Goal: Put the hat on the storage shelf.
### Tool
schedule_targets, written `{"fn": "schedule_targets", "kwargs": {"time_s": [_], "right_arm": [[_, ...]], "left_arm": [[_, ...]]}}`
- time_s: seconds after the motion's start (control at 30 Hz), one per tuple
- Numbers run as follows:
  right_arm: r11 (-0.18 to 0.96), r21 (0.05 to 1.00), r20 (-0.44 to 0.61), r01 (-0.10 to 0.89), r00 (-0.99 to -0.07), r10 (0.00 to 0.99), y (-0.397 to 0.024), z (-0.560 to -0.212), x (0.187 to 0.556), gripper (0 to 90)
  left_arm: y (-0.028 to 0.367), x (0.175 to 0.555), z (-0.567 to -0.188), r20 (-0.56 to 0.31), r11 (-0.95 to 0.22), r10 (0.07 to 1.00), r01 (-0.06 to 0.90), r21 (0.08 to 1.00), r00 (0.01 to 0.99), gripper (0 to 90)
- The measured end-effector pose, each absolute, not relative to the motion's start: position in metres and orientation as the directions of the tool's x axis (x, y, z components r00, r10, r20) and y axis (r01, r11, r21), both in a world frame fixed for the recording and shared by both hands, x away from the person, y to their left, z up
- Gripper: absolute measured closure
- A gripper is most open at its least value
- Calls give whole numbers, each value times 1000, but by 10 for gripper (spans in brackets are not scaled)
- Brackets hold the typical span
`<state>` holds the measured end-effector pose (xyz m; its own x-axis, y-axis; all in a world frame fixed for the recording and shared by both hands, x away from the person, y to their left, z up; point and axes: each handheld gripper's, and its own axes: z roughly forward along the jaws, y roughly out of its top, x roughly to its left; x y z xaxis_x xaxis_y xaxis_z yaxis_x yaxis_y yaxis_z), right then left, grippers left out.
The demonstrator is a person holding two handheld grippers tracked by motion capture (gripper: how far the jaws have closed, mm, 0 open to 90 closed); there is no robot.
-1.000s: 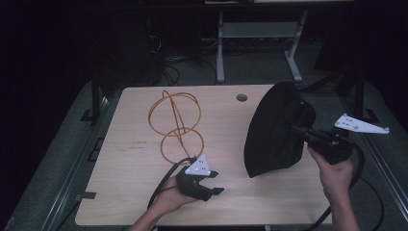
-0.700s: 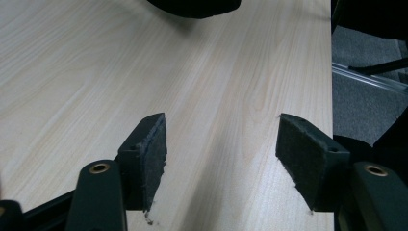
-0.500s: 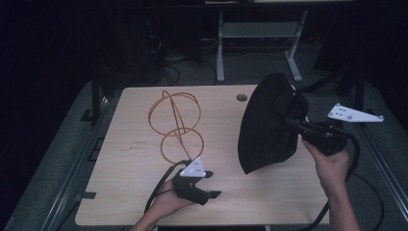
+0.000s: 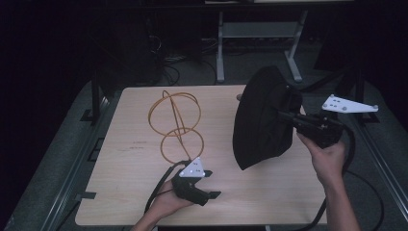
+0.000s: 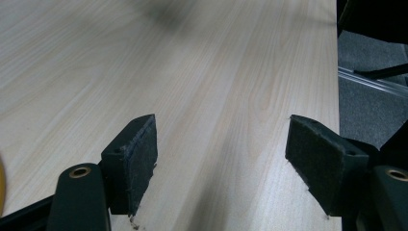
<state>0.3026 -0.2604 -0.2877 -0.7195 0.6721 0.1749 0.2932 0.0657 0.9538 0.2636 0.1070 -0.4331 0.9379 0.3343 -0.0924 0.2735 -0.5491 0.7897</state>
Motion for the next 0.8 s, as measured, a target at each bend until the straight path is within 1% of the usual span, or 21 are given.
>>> {"fn": "schedule_targets", "kwargs": {"time_s": [0.4, 0.8], "right_arm": [[86, 960, 152, 267, -751, 642, -246, -272, 312, 884], [114, 963, 130, 245, -790, 599, -215, -252, 329, 884]], "left_arm": [[108, 265, -436, -93, -549, 338, 276, 789, 936, 253], [108, 263, -438, -92, -551, 337, 275, 788, 937, 247]]}}
